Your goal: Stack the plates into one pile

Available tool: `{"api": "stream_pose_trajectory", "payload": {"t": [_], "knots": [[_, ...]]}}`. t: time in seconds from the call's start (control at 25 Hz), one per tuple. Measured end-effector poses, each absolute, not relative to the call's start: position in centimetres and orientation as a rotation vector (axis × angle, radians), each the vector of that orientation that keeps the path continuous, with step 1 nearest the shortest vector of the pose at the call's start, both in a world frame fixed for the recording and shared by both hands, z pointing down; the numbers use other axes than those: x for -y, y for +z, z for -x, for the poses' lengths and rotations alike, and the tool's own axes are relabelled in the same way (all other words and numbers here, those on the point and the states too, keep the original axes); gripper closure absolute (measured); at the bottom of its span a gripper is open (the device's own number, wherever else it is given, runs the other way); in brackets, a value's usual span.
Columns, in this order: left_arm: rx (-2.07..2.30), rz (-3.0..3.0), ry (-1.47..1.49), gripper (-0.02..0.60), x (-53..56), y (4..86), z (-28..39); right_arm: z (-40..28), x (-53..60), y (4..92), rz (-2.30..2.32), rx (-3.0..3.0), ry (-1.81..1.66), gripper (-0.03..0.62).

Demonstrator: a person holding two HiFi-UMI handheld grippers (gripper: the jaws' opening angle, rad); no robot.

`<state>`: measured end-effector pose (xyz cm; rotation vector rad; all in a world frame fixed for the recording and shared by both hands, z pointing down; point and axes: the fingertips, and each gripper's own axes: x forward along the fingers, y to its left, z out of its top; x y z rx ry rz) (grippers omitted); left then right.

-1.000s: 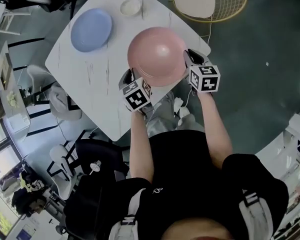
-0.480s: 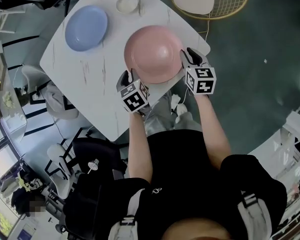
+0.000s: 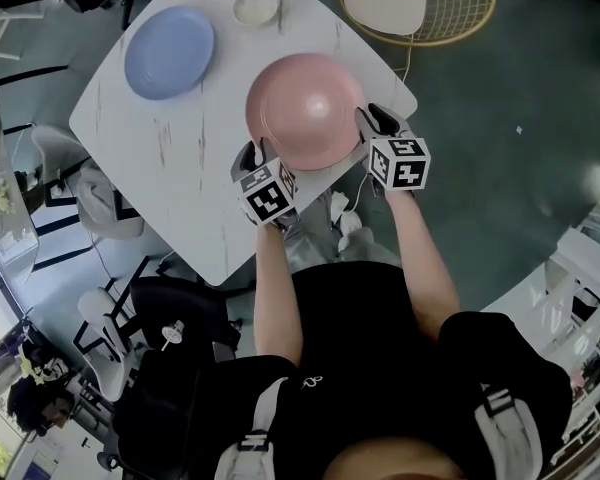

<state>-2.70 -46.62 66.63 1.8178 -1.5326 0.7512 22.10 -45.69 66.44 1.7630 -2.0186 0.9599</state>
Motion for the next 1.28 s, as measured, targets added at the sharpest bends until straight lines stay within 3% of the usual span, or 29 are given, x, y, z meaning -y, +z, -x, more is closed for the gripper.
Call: {"api": "stream_pose_trajectory", "payload": {"t": [0.4,0.64,1.28], "knots": [[1.450,-1.806,0.685,0.488,47.8,67.9,2.2,-21.8,46.7,67.9,-1.712,1.997,1.084,0.467],[1.406,-1.805,0.617,0.497,48.4,68.1,2.5,-21.4,47.1,68.5,-1.678,1.979,1.195,0.507],[1.599,-1.701,0.477,0.506,51.2,62.9,11.1,-12.7,53.5,63.5,-1.473,2.131,1.069,0.497]]}}
